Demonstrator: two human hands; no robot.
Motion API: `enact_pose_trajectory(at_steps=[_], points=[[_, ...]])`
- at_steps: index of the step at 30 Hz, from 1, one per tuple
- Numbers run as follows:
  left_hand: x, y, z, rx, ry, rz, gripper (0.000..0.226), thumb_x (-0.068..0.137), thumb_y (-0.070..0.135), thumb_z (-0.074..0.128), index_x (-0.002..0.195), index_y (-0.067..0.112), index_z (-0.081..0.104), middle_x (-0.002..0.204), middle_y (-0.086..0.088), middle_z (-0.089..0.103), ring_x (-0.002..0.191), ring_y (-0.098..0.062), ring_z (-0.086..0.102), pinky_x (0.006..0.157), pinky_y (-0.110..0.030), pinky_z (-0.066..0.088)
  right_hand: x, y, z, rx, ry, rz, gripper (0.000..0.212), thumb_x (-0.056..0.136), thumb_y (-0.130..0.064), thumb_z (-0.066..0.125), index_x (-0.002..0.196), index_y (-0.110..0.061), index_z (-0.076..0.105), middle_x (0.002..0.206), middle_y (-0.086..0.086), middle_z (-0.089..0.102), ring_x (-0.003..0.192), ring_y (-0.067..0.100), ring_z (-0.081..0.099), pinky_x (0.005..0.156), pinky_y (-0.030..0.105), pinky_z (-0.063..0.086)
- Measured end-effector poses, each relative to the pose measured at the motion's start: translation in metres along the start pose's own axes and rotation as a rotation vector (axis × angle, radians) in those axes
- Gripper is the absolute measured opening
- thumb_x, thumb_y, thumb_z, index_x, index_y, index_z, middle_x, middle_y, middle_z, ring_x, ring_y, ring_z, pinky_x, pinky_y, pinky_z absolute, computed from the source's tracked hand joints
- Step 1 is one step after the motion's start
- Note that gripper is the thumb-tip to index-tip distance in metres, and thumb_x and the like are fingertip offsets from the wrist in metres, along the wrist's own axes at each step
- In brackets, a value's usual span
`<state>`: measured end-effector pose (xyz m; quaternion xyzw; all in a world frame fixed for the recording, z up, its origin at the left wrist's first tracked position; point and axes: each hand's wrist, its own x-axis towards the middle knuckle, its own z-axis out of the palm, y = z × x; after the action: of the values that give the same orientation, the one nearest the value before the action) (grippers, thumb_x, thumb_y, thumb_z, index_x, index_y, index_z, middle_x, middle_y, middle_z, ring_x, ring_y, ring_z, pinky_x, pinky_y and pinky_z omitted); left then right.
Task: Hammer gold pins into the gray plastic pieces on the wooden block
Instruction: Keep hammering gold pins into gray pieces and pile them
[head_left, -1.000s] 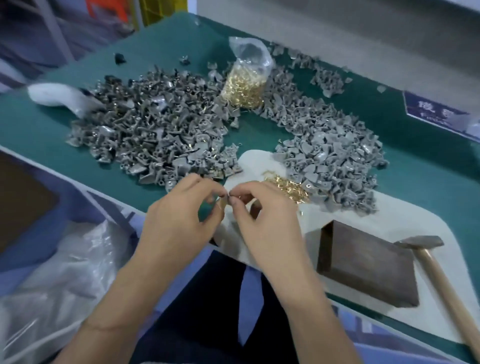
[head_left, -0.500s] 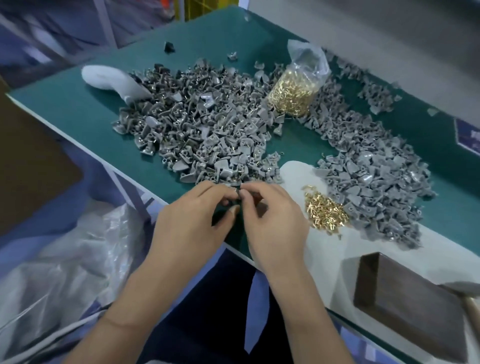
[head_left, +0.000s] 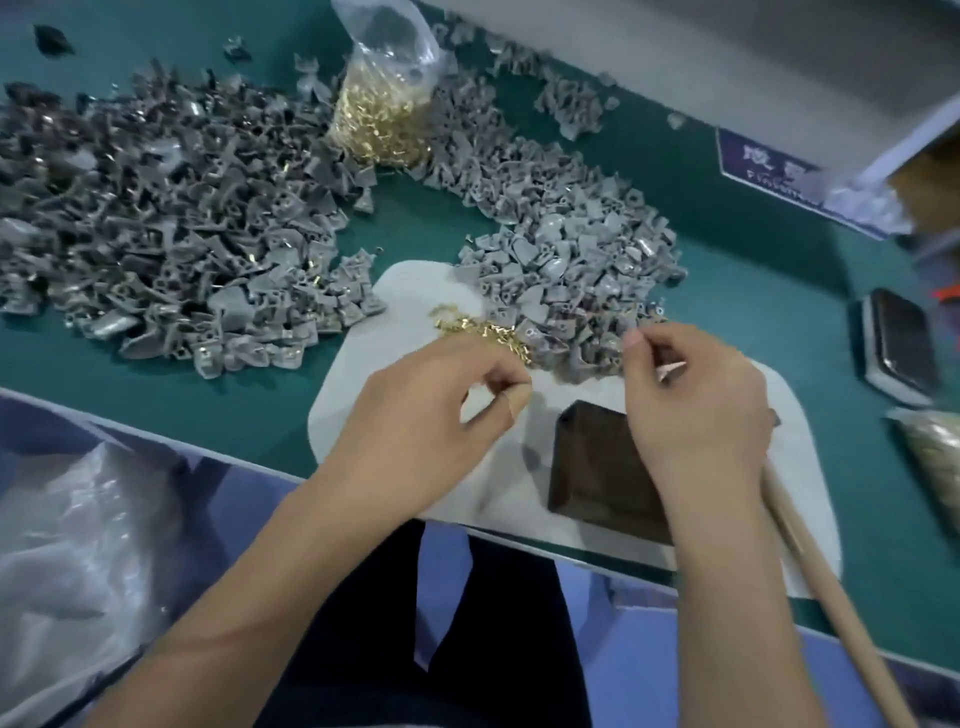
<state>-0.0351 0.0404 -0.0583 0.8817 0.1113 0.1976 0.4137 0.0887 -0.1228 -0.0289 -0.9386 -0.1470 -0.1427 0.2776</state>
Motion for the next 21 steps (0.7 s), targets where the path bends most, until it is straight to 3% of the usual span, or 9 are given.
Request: enact_pose_trajectory(at_steps=[3, 7, 10, 14, 17, 19, 21], points=[[0.026, 0.013, 0.021, 0.106, -0.064, -0.001, 0.008, 0.097, 0.034, 0.062, 0.103, 0.039, 0.065, 0.098, 0.022, 0.061, 0.087, 0.007, 0.050, 0.070, -0.017, 0.041, 0.006, 0.018, 0.005, 0.064, -0.026, 0.143, 0.022, 0.101, -0.035, 0.057, 0.092, -0.022, 0.072, 0.081, -0.008, 0.065, 0.089, 0.024, 0.064, 0.066, 0.029, 0.030], [0.056, 0.022, 0.034, 0.301, -0.137, -0.018, 0.027, 0.092, 0.037, 0.068, 0.118, 0.037, 0.061, 0.114, 0.014, 0.059, 0.106, -0.012, 0.061, 0.083, -0.037, 0.051, 0.006, 0.019, 0.010, 0.051, -0.086, 0.120, 0.027, 0.101, -0.039, 0.053, 0.087, -0.022, 0.069, 0.078, -0.007, 0.067, 0.079, 0.022, 0.058, 0.060, 0.031, 0.031], [0.064, 0.023, 0.040, 0.433, -0.145, -0.042, 0.025, 0.092, 0.040, 0.067, 0.116, 0.035, 0.061, 0.117, 0.010, 0.056, 0.107, -0.017, 0.062, 0.084, -0.040, 0.052, 0.004, 0.021, 0.008, 0.009, -0.124, 0.100, 0.037, 0.101, -0.045, 0.050, 0.072, -0.023, 0.058, 0.064, -0.008, 0.056, 0.068, 0.021, 0.049, 0.049, 0.026, 0.025], [0.064, 0.021, 0.048, 0.503, -0.104, -0.023, 0.013, 0.094, 0.037, 0.066, 0.107, 0.034, 0.065, 0.112, 0.008, 0.053, 0.102, -0.018, 0.061, 0.076, -0.036, 0.048, 0.005, 0.021, 0.008, -0.008, -0.147, 0.080, 0.035, 0.101, -0.048, 0.048, 0.076, -0.027, 0.061, 0.068, -0.008, 0.061, 0.069, 0.021, 0.053, 0.050, 0.027, 0.027], [0.057, 0.014, 0.048, 0.412, -0.013, 0.033, 0.009, 0.093, 0.036, 0.068, 0.101, 0.036, 0.064, 0.109, 0.012, 0.052, 0.098, -0.013, 0.058, 0.071, -0.033, 0.044, 0.004, 0.022, 0.008, -0.032, -0.159, 0.062, 0.033, 0.101, -0.050, 0.047, 0.080, -0.029, 0.061, 0.071, -0.009, 0.062, 0.070, 0.021, 0.053, 0.051, 0.027, 0.027], [0.050, 0.007, 0.042, 0.235, 0.084, 0.052, 0.009, 0.094, 0.035, 0.065, 0.100, 0.039, 0.060, 0.108, 0.018, 0.054, 0.094, -0.004, 0.056, 0.071, -0.031, 0.046, 0.002, 0.023, 0.007, -0.025, -0.158, 0.033, 0.032, 0.100, -0.050, 0.048, 0.081, -0.028, 0.063, 0.069, -0.010, 0.059, 0.069, 0.021, 0.053, 0.050, 0.026, 0.026], [0.041, -0.003, 0.035, 0.014, 0.155, 0.024, 0.010, 0.098, 0.034, 0.060, 0.103, 0.041, 0.055, 0.103, 0.023, 0.058, 0.084, 0.002, 0.055, 0.070, -0.022, 0.046, 0.001, 0.024, 0.007, 0.025, -0.189, -0.031, 0.030, 0.099, -0.052, 0.050, 0.088, -0.030, 0.068, 0.073, -0.013, 0.063, 0.075, 0.020, 0.059, 0.054, 0.027, 0.036]])
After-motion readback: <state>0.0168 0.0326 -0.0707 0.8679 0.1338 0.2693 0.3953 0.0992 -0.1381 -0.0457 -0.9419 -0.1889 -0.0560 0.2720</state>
